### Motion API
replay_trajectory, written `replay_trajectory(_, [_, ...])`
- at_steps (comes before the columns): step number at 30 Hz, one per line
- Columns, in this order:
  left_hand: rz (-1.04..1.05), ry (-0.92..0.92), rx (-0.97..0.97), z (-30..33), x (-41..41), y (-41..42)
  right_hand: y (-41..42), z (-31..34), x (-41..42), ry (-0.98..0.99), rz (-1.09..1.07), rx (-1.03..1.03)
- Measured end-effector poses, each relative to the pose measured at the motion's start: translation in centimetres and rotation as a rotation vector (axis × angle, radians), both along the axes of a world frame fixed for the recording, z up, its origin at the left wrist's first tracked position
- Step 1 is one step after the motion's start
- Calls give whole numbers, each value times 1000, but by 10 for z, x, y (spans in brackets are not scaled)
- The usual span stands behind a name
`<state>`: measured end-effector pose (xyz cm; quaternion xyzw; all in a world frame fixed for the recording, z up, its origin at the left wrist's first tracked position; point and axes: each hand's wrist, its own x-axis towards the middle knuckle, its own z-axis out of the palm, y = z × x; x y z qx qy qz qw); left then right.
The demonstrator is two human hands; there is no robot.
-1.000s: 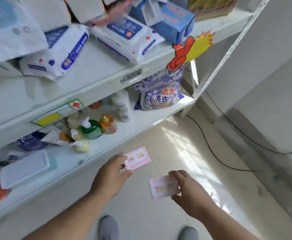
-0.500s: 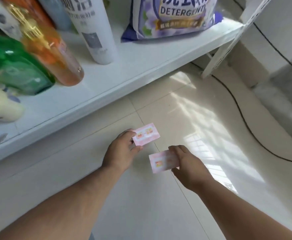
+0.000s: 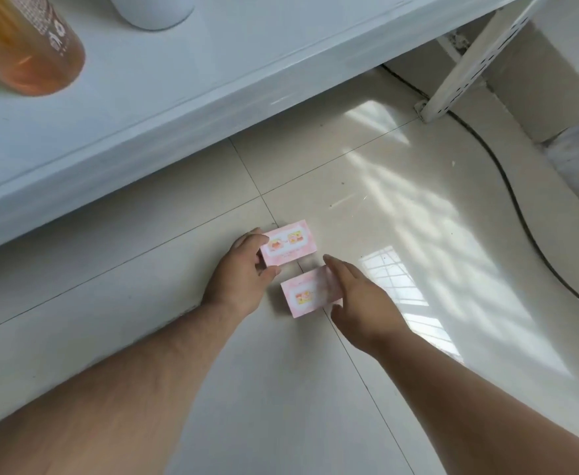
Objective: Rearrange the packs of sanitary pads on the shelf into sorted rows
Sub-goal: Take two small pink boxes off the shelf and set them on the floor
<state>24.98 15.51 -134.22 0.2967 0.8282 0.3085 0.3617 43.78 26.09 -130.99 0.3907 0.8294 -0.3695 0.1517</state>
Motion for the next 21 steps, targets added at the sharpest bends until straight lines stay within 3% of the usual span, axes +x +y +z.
replay_trajectory(5, [98,16,-9,2,1,2,-14,0,0,-20,-232,43])
replay_trajectory(8, [154,-99,-50,-6,-1,4,-17,-10,-8,-7,-375,-60])
replay_trajectory(21, [138,-163,-108,-7,-2,11,-13,-10,-27,44,-503,-106])
